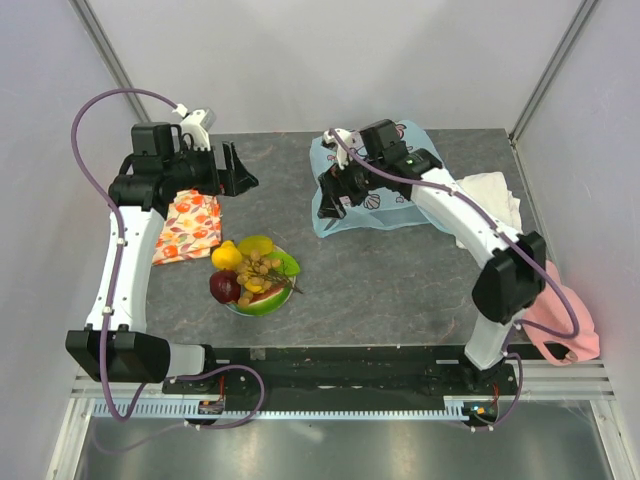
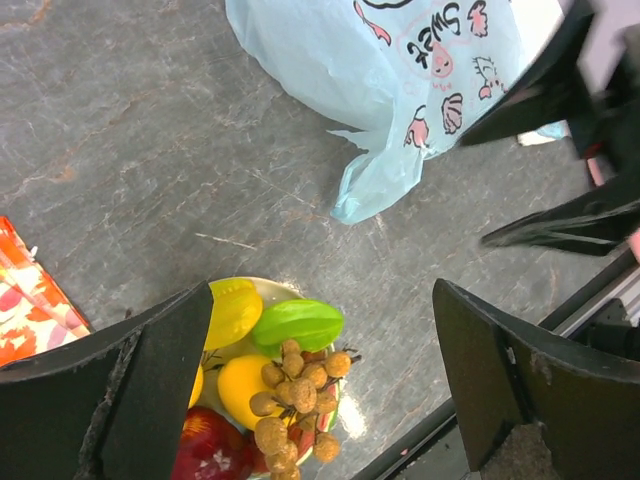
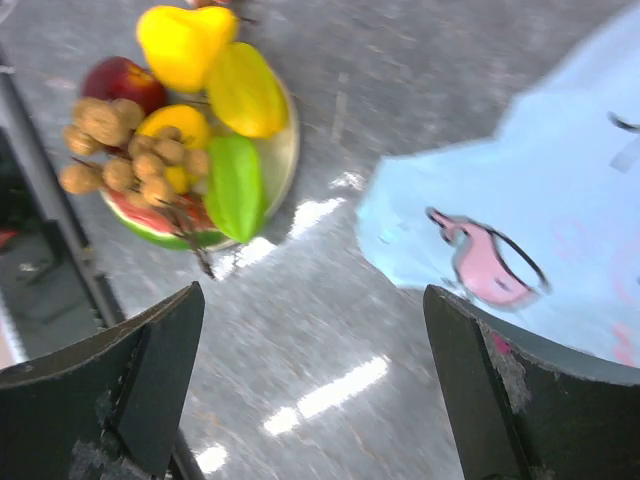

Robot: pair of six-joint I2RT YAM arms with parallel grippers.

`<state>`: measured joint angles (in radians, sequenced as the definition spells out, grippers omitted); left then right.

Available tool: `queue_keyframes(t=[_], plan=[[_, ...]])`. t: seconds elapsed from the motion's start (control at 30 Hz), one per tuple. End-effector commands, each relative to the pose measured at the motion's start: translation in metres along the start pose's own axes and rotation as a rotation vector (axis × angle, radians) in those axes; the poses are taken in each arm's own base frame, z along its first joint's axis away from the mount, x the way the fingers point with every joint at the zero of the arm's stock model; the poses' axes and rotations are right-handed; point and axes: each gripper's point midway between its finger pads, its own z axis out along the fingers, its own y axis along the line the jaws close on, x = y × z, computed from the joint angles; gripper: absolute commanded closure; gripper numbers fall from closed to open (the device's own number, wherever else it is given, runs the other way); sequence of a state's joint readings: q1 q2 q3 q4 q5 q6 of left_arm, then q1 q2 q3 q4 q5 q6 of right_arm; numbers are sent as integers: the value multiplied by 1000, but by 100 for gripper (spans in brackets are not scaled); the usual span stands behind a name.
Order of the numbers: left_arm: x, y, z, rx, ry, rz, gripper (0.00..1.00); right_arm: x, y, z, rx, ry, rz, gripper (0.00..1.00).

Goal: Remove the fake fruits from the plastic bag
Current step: Adjust the fake fruit on the plate.

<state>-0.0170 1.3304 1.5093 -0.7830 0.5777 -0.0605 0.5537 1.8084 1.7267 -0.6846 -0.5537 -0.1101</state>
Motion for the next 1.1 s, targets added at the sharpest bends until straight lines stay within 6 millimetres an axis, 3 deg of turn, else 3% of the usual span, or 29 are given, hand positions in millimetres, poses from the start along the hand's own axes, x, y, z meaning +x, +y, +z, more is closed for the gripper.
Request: queue_keyframes(t=[0.0, 0.13, 0.23, 0.37, 0.43, 0.6, 0.83, 1.03, 1.07], plan=[[-2, -3, -2, 41, -9, 112, 1, 18, -29, -20, 199, 35, -49, 2], [28, -26, -3, 192, 115, 201, 1, 52, -40, -27, 217, 76, 75, 2], [60, -32, -1, 199, 217, 334, 1, 64, -47, -36, 245, 78, 104, 2], [126, -18, 8, 154, 436, 606, 1, 68, -51, -43, 248, 70, 126, 2], [139, -5, 14, 96, 502, 675, 2, 69, -51, -44, 238, 64, 140, 2], [148, 16, 26, 42, 590, 763, 7, 72, -48, -44, 207, 60, 157, 2], [173, 8, 31, 117, 705, 779, 14, 77, -47, -44, 199, 59, 172, 2], [175, 6, 25, 108, 732, 756, 22, 77, -50, -46, 205, 52, 179, 2], [173, 7, 24, 100, 728, 758, 28, 77, -51, -46, 204, 49, 181, 2]])
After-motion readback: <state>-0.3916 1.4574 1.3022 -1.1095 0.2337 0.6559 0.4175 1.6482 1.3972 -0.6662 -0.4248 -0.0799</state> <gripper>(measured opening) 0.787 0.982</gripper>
